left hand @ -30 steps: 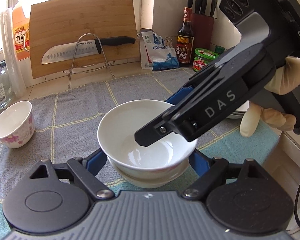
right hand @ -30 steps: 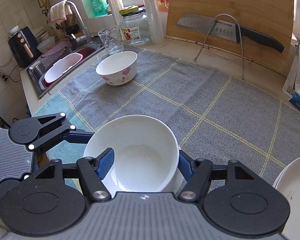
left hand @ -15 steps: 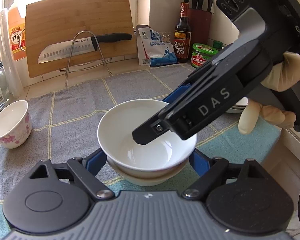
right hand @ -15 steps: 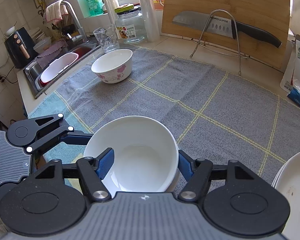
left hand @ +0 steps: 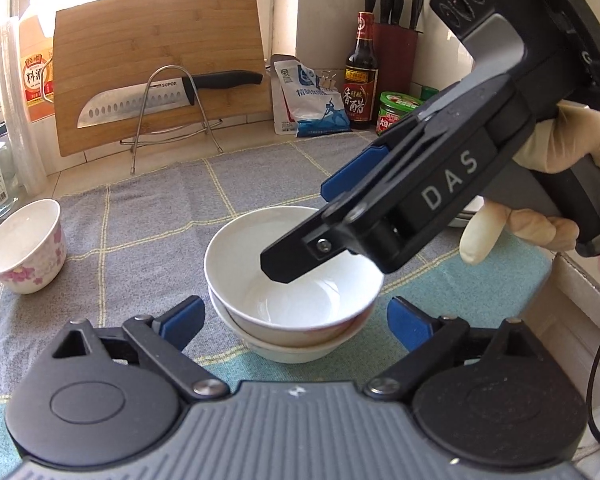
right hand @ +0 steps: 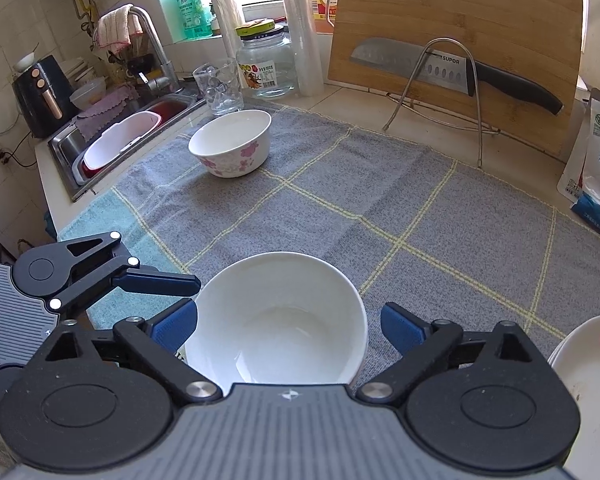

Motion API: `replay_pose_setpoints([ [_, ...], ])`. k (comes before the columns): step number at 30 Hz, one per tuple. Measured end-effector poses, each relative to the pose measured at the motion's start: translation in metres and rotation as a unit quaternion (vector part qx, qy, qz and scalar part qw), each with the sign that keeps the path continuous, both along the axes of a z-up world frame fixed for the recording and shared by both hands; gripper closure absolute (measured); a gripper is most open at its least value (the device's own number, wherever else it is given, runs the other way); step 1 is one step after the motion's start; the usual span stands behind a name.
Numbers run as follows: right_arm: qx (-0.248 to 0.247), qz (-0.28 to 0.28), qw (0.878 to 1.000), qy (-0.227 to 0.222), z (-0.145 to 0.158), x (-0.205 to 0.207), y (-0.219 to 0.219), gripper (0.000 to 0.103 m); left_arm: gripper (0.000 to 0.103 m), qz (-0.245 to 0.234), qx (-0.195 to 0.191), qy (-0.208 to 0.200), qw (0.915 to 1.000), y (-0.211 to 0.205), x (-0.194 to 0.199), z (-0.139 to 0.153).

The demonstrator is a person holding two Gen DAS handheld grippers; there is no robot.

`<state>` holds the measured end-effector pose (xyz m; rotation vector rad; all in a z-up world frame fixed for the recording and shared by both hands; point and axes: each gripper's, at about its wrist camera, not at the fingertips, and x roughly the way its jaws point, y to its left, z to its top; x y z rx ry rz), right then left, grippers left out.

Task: Organize plates and bowls
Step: 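Lower the bowl into the placed bowl and open the right tool, then move the right tool toward the pink-flower bowl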

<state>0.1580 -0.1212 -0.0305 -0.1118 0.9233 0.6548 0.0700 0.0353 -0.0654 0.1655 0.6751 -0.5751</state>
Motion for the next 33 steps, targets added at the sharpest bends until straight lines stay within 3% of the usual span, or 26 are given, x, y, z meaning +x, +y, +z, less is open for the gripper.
replay_pose_setpoints([
  [9,-0.008,0.011,1.0,-0.018,0.01,0.002,0.019,0.0,0.006,0.017,0.002,-0.015,0.9997,0.026,-0.008,0.009],
  [16,-0.01,0.022,0.999,-0.027,0.018,0.014,0.049,0.0,0.005,0.068,0.014,-0.028,0.9972,0.07,0.001,0.008],
  [26,-0.025,0.051,0.998,-0.024,0.025,0.045,0.104,0.0,0.006,0.166,0.013,-0.029,0.9856,0.134,0.034,-0.003],
  [33,-0.032,0.087,0.995,-0.021,0.031,0.076,0.139,0.0,0.006,0.207,0.006,-0.048,0.9771,0.15,0.057,-0.005],
])
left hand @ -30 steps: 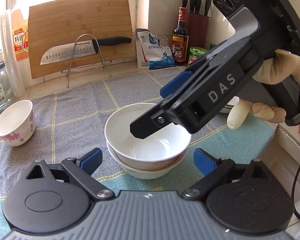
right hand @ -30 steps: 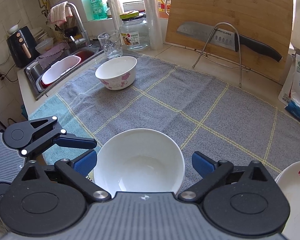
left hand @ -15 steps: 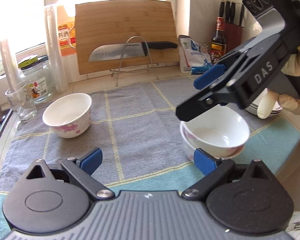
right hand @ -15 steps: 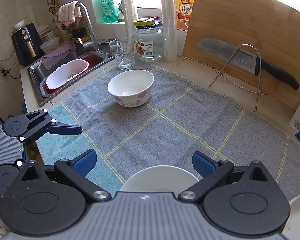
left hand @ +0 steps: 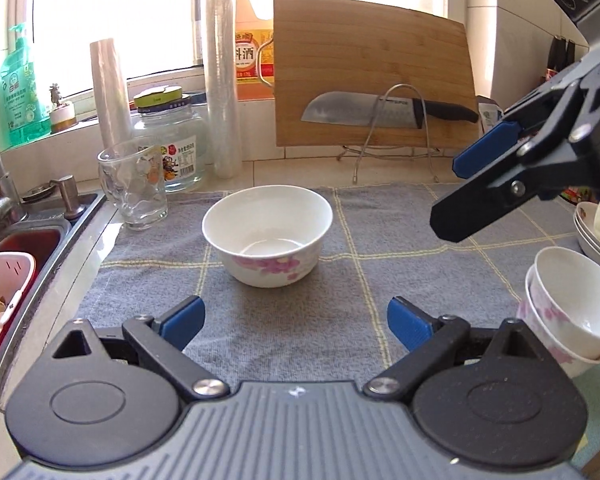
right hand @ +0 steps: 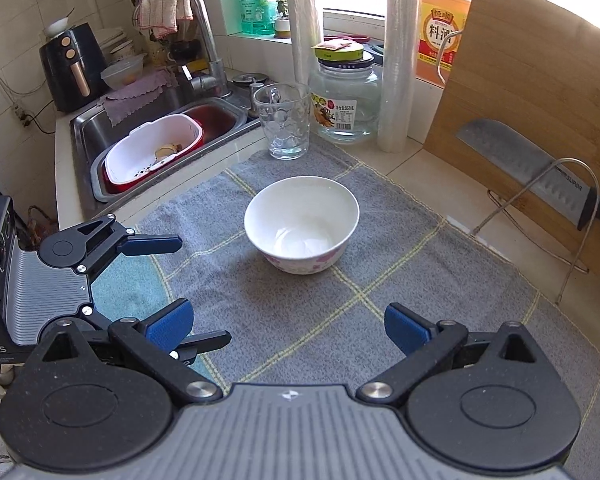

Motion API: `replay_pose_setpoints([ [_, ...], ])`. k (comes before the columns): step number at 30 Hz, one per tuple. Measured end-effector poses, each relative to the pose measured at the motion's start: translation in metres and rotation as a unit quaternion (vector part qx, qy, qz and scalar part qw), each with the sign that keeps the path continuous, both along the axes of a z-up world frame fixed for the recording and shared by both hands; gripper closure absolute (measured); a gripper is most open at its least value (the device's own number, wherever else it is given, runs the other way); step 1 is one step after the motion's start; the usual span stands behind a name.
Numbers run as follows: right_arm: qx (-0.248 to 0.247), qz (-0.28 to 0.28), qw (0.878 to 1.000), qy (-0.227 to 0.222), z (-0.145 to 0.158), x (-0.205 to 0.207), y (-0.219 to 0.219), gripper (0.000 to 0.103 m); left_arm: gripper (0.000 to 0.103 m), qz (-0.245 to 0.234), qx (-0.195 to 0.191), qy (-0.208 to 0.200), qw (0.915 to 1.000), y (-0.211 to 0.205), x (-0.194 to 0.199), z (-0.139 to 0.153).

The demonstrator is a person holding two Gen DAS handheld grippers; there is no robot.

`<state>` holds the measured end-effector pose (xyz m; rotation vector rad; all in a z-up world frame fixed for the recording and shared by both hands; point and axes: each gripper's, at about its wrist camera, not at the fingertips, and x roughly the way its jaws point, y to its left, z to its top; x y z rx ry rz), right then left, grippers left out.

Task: Organize plates and bowls
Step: 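Move the right tool toward the pink-flower bowl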

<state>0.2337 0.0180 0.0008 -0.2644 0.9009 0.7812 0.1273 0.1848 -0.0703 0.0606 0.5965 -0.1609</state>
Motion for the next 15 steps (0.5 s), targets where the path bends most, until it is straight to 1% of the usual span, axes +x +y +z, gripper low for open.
replay_pose_setpoints([
  [3,-0.002,0.02,1.0,0.0,-0.001,0.015,0.013,0.0,0.006,0.018,-0.008,-0.007,0.9998,0.004,0.012,-0.002],
  [5,0.002,0.026,1.0,0.007,-0.002,0.029,0.021,0.0,0.006,0.029,-0.011,-0.007,0.9995,0.005,0.02,-0.005],
  [8,0.005,0.04,0.999,0.018,-0.005,0.048,0.032,0.0,0.006,0.033,-0.011,-0.014,0.9993,0.006,0.031,-0.007],
  [10,0.003,0.042,0.999,0.032,-0.009,0.062,0.039,0.0,0.006,0.037,-0.008,-0.012,0.9992,0.005,0.039,-0.01],
  [15,0.006,0.038,0.998,0.058,-0.024,0.095,0.051,0.0,0.006,0.042,-0.022,-0.001,0.9989,0.008,0.06,-0.02],
])
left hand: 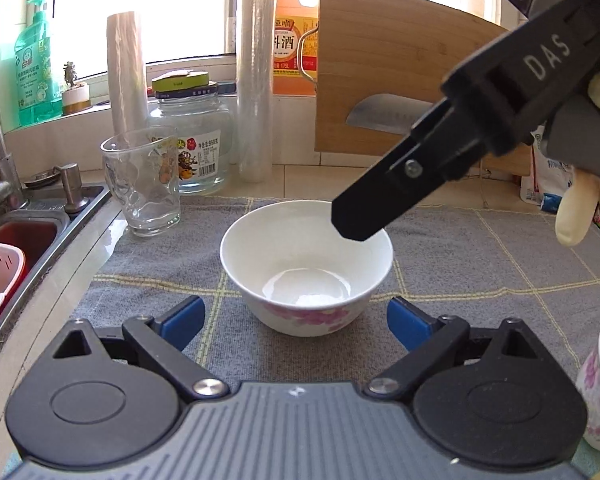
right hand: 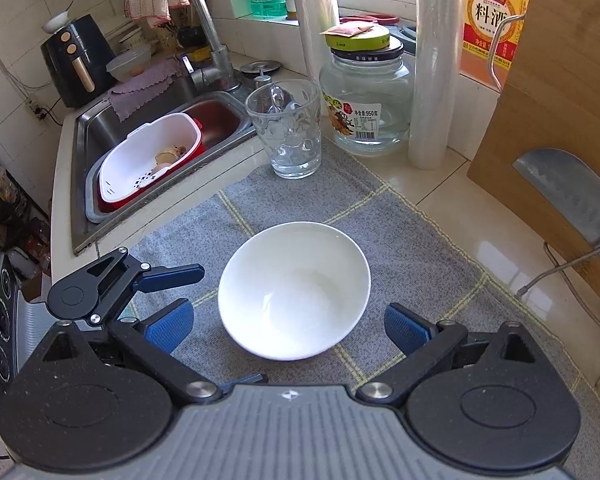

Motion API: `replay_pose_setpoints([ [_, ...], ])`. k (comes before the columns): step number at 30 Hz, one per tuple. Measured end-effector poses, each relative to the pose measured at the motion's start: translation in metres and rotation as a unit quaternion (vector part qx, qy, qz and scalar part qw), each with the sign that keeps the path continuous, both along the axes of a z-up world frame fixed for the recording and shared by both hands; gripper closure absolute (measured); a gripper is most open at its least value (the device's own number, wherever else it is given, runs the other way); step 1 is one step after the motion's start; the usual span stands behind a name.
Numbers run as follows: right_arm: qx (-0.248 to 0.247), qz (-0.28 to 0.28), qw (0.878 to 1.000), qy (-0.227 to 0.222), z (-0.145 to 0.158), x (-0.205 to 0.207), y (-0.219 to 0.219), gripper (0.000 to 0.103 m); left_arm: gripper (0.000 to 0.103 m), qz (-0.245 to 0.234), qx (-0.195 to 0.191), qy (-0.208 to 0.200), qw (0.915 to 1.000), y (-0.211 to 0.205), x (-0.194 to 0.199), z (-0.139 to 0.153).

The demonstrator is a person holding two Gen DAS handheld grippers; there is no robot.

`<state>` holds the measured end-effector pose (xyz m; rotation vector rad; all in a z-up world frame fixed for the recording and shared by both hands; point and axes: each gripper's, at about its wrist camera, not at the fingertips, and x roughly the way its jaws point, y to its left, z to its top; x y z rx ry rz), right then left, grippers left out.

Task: Organize plates and bowls
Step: 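Move the right tool toward the pink-flower bowl, then grip the rim of the pink-flower bowl with the right tool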

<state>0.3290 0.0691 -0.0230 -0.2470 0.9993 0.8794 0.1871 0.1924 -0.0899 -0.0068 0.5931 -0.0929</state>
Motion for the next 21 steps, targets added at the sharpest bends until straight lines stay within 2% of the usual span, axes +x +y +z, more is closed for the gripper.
replay_pose_setpoints([
  [8,-0.006,-0.013,1.0,0.028,-0.027,0.036,0.011,0.004,0.006,-0.01,-0.008,0.002,0.9999,0.0,0.019,-0.011],
  [21,-0.009,0.006,0.999,0.04,-0.037,0.049,0.022,0.029,0.01,-0.025,-0.004,-0.005,0.9997,-0.004,0.026,-0.011],
])
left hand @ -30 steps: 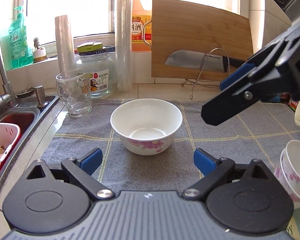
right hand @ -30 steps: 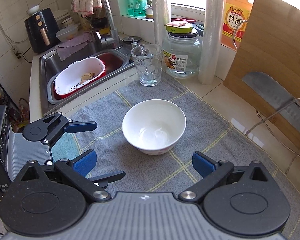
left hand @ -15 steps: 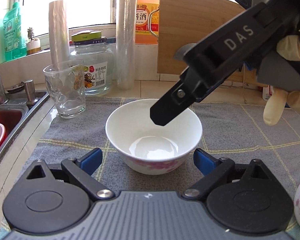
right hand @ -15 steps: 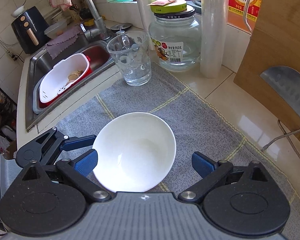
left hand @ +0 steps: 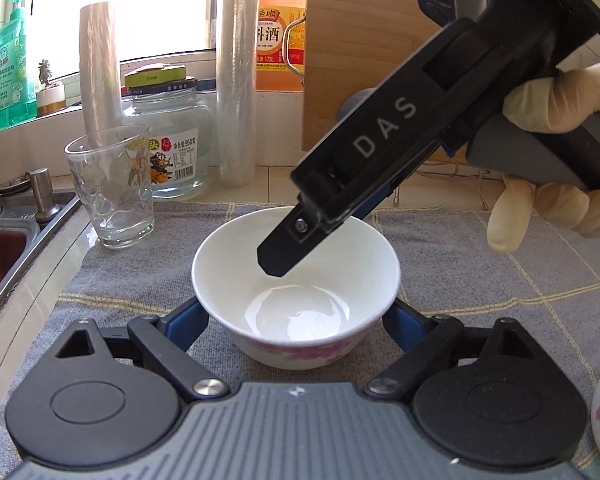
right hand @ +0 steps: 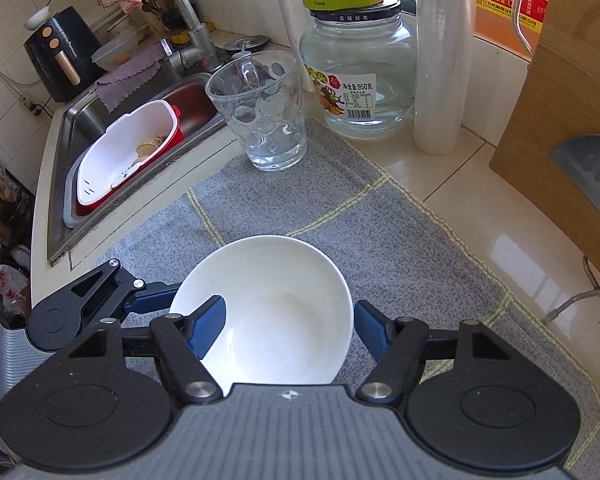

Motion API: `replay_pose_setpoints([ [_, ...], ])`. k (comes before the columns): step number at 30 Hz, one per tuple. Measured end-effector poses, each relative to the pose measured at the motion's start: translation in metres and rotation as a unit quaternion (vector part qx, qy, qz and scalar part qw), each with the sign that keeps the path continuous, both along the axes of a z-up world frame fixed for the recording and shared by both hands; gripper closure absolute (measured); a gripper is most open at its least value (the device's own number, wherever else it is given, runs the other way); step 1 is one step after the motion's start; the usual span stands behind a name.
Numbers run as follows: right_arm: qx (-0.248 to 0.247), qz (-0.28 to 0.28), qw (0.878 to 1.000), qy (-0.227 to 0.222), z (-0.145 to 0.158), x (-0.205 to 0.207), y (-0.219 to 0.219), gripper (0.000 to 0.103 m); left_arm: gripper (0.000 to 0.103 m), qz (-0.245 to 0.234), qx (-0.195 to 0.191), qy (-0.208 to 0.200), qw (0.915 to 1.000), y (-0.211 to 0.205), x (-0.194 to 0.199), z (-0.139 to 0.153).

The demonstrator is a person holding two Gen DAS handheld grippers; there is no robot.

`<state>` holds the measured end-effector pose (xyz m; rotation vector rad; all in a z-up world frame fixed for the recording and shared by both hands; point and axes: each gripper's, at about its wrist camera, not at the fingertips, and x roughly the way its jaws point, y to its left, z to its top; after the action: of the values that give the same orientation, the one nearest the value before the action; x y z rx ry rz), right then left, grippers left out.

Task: Organize plates and bowls
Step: 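Grip the rim of the pink-flower bowl with the right tool, then carry the pink-flower bowl with the right tool over the nested white bowls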

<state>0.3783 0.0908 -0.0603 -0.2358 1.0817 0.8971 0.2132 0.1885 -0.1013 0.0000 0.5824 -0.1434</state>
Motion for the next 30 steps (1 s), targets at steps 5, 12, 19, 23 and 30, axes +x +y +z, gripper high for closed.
replay_pose_setpoints([
  [5,0.0,0.003,1.0,0.003,-0.002,0.0,0.001,0.032,0.01,0.0,0.0,-0.001,1.0,0.001,0.001,0.0],
  [12,0.006,0.001,1.0,0.009,-0.002,0.0,-0.002,0.032,0.01,-0.001,0.009,0.004,1.0,-0.001,0.001,0.001],
  [19,0.01,0.005,1.0,0.012,0.004,-0.008,-0.007,0.032,0.01,-0.006,0.017,0.012,0.9998,-0.003,-0.006,0.005],
  [23,0.019,0.005,1.0,0.019,0.01,-0.017,-0.014,0.032,0.01,-0.009,0.02,0.017,0.9996,-0.007,-0.014,0.011],
  [30,0.031,0.004,0.999,0.023,0.023,-0.04,-0.029,0.032,0.01,-0.021,0.033,0.018,0.9991,-0.018,-0.038,0.027],
])
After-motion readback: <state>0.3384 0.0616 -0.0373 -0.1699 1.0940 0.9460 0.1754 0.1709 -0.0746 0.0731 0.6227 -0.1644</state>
